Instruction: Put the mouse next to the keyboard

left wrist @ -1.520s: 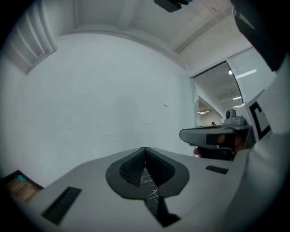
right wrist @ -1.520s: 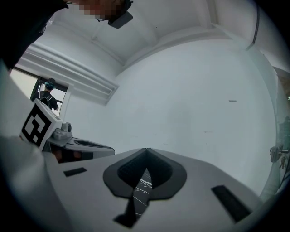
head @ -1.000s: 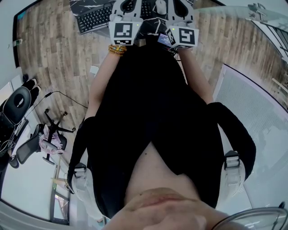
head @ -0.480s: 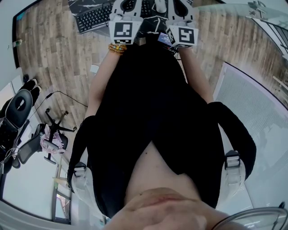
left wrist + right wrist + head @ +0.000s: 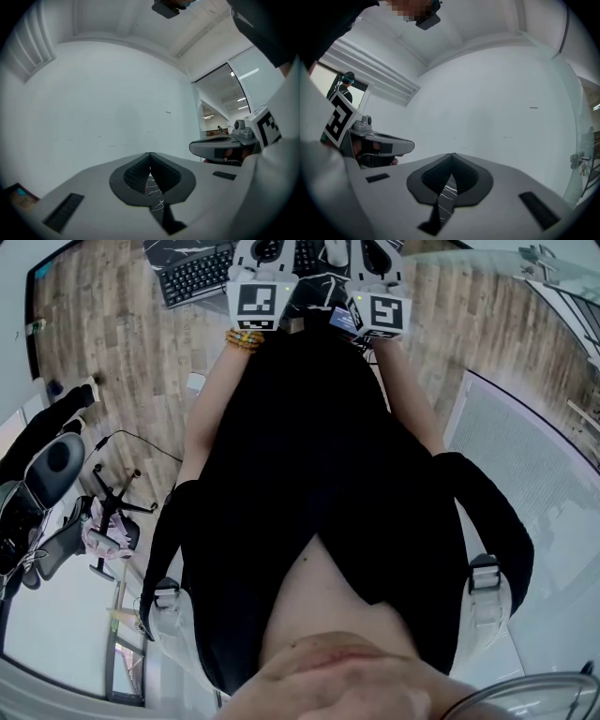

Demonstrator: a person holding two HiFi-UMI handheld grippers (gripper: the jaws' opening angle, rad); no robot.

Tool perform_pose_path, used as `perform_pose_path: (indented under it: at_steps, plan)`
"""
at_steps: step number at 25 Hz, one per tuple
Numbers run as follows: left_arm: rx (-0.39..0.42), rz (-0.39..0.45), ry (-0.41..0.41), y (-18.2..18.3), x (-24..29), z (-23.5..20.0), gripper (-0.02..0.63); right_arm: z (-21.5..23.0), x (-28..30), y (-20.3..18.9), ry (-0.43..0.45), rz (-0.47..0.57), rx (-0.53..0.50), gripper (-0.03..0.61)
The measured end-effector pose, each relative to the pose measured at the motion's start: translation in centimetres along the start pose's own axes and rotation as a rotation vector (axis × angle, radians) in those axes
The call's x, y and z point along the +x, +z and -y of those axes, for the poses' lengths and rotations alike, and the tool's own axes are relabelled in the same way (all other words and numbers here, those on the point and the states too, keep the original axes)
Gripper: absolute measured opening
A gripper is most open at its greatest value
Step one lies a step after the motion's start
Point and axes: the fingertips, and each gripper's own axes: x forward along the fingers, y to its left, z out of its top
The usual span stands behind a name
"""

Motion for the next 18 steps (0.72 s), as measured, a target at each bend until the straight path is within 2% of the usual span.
perform_pose_path:
  at_steps: [18]
  plan:
    - [-0.003, -0.046, 0.022, -1.1, -0.2, -0.6, 0.014, -0.2, 0.1, -1.4, 0.004, -0.038, 0.018, 0.028]
